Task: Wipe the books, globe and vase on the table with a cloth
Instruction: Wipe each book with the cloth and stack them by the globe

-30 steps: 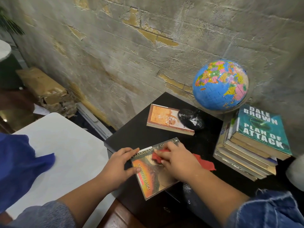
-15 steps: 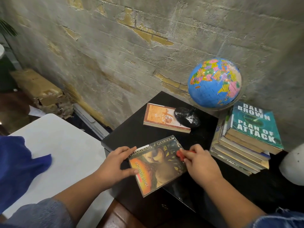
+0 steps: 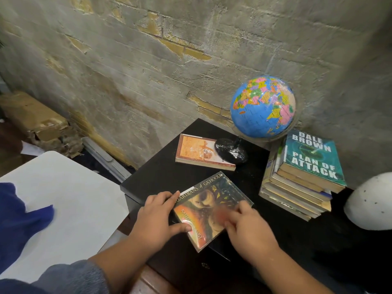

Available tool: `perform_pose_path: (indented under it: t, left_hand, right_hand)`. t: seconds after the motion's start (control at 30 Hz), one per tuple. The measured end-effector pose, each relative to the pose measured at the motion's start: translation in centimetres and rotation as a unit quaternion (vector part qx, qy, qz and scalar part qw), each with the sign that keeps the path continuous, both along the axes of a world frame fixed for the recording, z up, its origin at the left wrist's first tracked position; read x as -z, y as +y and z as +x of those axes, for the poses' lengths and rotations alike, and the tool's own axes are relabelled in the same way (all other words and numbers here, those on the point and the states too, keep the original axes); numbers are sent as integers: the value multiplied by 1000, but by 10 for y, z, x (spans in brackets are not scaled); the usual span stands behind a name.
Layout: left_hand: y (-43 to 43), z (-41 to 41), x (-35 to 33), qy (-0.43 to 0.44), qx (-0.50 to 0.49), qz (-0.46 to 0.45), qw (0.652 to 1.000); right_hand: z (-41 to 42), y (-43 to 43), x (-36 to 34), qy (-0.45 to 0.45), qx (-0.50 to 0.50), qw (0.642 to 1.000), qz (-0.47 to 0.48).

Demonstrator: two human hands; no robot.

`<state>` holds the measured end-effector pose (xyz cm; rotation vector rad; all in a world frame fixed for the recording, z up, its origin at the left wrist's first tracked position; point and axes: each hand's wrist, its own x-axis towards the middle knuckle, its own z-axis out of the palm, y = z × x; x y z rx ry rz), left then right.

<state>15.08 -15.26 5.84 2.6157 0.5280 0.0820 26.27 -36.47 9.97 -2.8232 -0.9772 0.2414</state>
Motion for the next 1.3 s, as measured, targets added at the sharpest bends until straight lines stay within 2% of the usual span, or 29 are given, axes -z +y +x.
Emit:
perform_pose_path:
  t: [0.1,0.23,0.37,0.43,0.6,0.73,0.8,0.93,1.0,1.17,1.23,1.3]
  left_hand:
    - [2,2,0,5,3,2,1000]
    - [1,4,1,8,8,4,1000]
    - [4,3,4,6,10,-10,1000]
    - [5,3,5,3,9,-17,1000]
    - [3,2,3,6,8,-30,1000]
    - [4,1,7,5,10,-33,999]
    - [5,0,8,2,9,-36,999]
    - [4,2,5,10,8,-58,998]
    - [3,3,3,11,5,-68,998]
    - [5,4,1,9,4,-83,997]
    - [5,5,1,9,5,-82,997]
    - [5,4,1,9,4,-81,997]
  right_hand:
    - [-7,-3,4,3,-35,999,25]
    - [10,-5,3,-31,62,998,1]
    - [-25,5,3,-2,-52,999,12]
    - [-25,4,4,5,-73,997,30]
    - [1,0,0,-32,29,999,-12]
    - [-38,8,-6,12,-102,995,-4]
    - [-38,10,-6,11,-131,991,10]
    - [7,9,-8,-13,-6,1000,-24]
    - [12,11,-8,-38,21,998,-53]
    - [-25,26,-6,-2,-129,991,-31]
    - [-9,27,-8,0,-114,993,-34]
    - [15,28,-20,16,-50,999,-9]
